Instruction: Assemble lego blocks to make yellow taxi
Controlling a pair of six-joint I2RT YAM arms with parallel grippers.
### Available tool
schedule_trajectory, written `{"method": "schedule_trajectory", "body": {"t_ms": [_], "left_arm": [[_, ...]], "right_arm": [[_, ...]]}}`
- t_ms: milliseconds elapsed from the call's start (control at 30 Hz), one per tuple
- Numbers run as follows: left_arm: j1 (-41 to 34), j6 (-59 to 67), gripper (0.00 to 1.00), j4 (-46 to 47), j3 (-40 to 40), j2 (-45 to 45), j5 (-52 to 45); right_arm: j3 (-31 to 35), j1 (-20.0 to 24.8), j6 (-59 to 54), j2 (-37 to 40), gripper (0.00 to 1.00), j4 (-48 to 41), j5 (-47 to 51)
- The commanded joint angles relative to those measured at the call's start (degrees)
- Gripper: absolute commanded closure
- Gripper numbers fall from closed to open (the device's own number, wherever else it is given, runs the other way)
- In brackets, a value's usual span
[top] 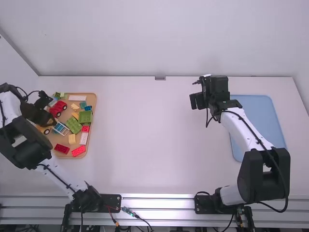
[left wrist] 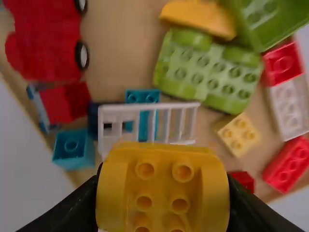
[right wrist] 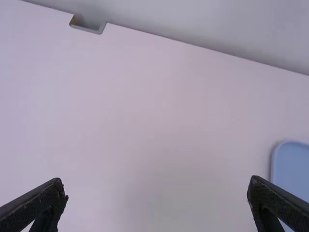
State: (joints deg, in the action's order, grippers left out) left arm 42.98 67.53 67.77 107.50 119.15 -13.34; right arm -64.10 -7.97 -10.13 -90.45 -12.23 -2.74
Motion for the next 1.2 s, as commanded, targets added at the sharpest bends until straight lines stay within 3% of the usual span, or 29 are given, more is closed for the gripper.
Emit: {"method": "schedule_trajectory", "body": {"t_ms": [0, 233, 767, 900, 1033, 1167], "left_arm": [[-3.9, 0.4, 0.8, 3.0, 3.8, 0.7, -4.2], [-14.6, -13.5, 0.78, 6.2, 9.4, 0.7, 0.9], [-47.3, -18.6, 0.93, 3.1, 11.0, 0.7, 2.4], [-56.9, -15.4, 0.98, 1.2, 9.0, 0.7, 3.1], [-62.9, -17.4, 0.98, -3.4, 4.3, 0.7, 8.0], [-66.5, -13.7, 0.98, -8.3, -2.8, 0.7, 5.4]], "right_arm": [[0.9, 0.1, -0.9, -0.1, 0.01, -0.2, 0.3], [0.9, 0.1, -0.8, -0.1, 0.01, 0.2, 0.3], [0.9, 3.9, -0.2, -0.1, 0.01, 1.8, 1.1], [0.9, 5.4, 2.1, -0.1, 0.01, 2.6, 1.1], [0.9, 7.0, 2.4, -0.1, 0.01, 2.4, 1.1], [0.9, 8.3, 2.2, -0.1, 0.01, 0.7, 1.1]]}}
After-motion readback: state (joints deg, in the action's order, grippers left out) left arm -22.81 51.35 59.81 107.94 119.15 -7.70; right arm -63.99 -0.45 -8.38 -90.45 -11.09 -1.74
